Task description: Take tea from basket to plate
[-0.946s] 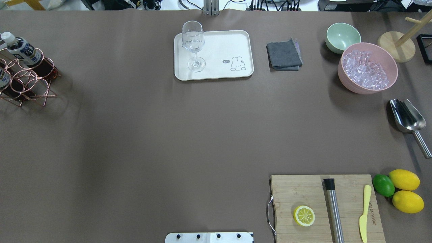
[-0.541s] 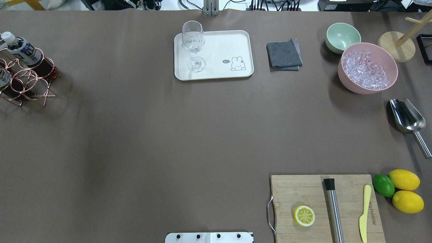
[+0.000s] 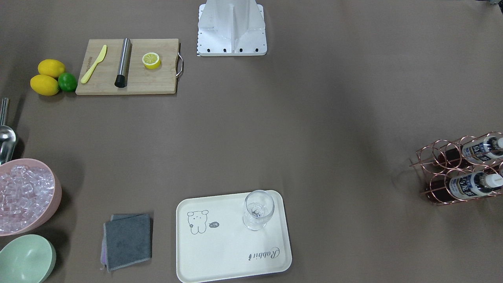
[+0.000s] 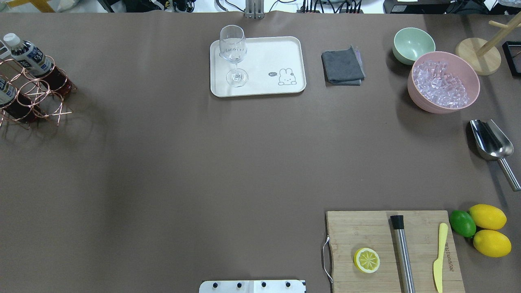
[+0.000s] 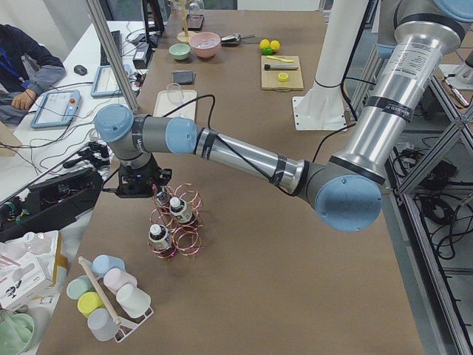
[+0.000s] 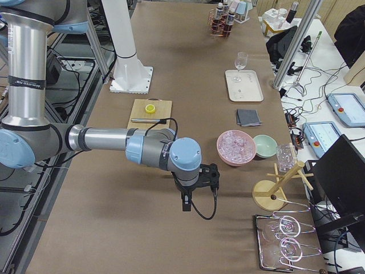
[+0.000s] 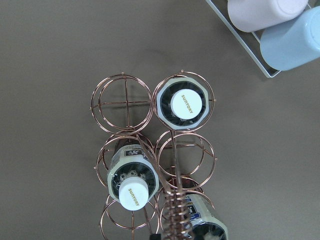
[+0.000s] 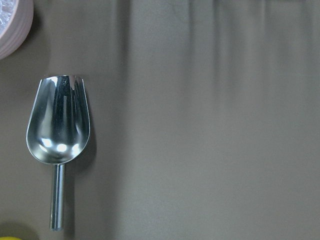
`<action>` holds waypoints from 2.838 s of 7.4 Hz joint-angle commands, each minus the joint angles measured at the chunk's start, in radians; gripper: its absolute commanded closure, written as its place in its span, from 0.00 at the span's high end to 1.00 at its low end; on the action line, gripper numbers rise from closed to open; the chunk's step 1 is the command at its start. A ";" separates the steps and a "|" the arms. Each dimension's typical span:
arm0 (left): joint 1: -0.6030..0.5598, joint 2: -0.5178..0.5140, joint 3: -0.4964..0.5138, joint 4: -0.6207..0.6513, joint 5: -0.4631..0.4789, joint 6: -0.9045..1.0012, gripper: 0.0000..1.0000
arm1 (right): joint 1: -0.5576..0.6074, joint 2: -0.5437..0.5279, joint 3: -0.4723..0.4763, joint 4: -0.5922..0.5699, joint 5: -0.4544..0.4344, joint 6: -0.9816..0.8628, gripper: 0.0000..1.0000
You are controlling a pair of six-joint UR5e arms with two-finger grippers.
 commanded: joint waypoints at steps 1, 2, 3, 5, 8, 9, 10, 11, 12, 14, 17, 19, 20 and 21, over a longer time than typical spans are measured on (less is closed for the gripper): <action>-0.007 -0.022 0.000 0.008 -0.021 -0.001 0.00 | -0.001 0.000 0.002 -0.001 0.000 0.000 1.00; -0.009 -0.045 -0.002 0.030 -0.021 -0.001 0.00 | -0.001 0.001 0.002 -0.001 0.000 0.000 1.00; -0.004 -0.079 -0.002 0.059 -0.021 -0.003 0.00 | -0.001 0.000 0.002 -0.001 0.002 0.000 1.00; 0.007 -0.126 -0.008 0.074 -0.030 -0.021 0.00 | -0.001 0.000 -0.003 -0.001 0.012 -0.003 1.00; 0.077 -0.166 -0.055 0.071 -0.064 -0.058 0.00 | 0.000 -0.006 0.020 0.004 0.064 -0.003 1.00; 0.126 -0.179 -0.081 0.070 -0.064 -0.076 0.00 | 0.000 -0.018 0.064 0.004 0.137 -0.005 1.00; 0.176 -0.186 -0.118 0.068 -0.064 -0.081 0.00 | 0.000 -0.020 0.104 0.005 0.153 -0.002 1.00; 0.216 -0.185 -0.155 0.064 -0.073 -0.107 0.00 | -0.001 -0.012 0.124 0.021 0.181 -0.003 1.00; 0.250 -0.185 -0.201 0.064 -0.081 -0.121 0.00 | -0.015 -0.011 0.132 0.100 0.255 -0.009 1.00; 0.330 -0.193 -0.288 0.012 -0.076 -0.295 0.00 | -0.123 -0.005 0.129 0.247 0.282 0.012 1.00; 0.416 -0.269 -0.377 0.010 -0.041 -0.576 0.00 | -0.262 0.038 0.103 0.330 0.279 0.074 1.00; 0.503 -0.300 -0.422 -0.074 0.045 -0.813 0.00 | -0.347 0.099 0.005 0.494 0.267 0.153 1.00; 0.546 -0.320 -0.436 -0.105 0.093 -0.901 0.00 | -0.380 0.110 -0.029 0.603 0.246 0.215 1.00; 0.588 -0.343 -0.448 -0.108 0.130 -0.960 0.00 | -0.421 0.132 -0.026 0.646 0.206 0.258 1.00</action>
